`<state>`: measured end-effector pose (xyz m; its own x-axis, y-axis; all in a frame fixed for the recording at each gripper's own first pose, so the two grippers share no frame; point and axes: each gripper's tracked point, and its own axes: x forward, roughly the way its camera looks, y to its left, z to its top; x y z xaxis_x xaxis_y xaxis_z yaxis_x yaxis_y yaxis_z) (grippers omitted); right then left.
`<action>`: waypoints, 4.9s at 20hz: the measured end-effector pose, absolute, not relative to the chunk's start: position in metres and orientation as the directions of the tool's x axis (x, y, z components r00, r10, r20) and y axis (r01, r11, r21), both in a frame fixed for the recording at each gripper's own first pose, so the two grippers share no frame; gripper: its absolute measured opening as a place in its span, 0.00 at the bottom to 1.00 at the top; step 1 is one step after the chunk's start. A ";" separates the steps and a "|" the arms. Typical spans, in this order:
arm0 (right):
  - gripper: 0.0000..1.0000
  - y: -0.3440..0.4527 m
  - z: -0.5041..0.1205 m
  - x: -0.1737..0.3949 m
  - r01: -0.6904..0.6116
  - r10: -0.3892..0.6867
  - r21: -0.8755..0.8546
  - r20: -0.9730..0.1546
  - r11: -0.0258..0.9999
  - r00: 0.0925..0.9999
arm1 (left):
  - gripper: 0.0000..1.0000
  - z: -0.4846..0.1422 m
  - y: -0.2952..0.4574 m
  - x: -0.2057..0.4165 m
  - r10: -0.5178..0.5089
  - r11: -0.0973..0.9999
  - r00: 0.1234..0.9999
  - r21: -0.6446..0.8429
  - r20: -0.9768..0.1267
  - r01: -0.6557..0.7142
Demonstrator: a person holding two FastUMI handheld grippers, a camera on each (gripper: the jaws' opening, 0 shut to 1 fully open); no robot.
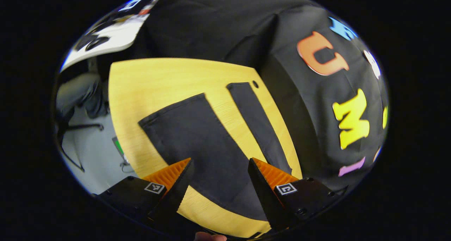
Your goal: Grasp the waist and the cuffs of the jeans and fold them to make the two legs overlap; first hold the waist and fold one-third of the jeans toward the cuffs, then hold the cuffs and fold the remaining one-third in the same direction to finish folding.
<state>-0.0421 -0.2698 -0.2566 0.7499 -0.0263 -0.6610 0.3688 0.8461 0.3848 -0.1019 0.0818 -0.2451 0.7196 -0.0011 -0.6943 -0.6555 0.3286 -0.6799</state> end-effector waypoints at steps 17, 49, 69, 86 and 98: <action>0.94 -0.274 -0.337 -0.041 0.645 0.107 0.625 -0.749 0.440 0.653 | 1.00 -0.301 0.123 -0.093 -0.017 -0.008 0.671 -0.671 -0.741 -0.742; 0.05 -0.299 -0.361 0.032 0.740 0.111 0.598 -0.795 0.308 0.597 | 0.04 -0.292 0.128 -0.028 -0.159 0.107 0.690 -0.707 -0.706 -0.699; 0.05 -0.264 -0.211 0.165 0.517 0.203 0.722 -0.652 0.460 0.730 | 0.04 -0.185 0.162 0.120 -0.306 0.516 0.652 -0.696 -0.694 -0.499; 0.05 -0.245 -0.312 0.313 0.533 0.157 0.603 -0.736 0.593 0.658 | 0.04 -0.284 0.161 0.259 -0.264 0.644 0.523 -0.552 -0.810 -0.530; 0.19 -0.238 -0.337 0.323 0.518 0.135 0.532 -0.773 0.669 0.620 | 0.29 -0.261 0.164 0.261 -0.227 0.644 0.518 -0.526 -0.825 -0.555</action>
<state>0.3227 -0.2385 -0.3369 0.6199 0.1349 -0.7730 0.5182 0.6693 0.5324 0.2613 0.1644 -0.2606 0.5176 -0.2273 -0.8249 -0.5553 0.6442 -0.5260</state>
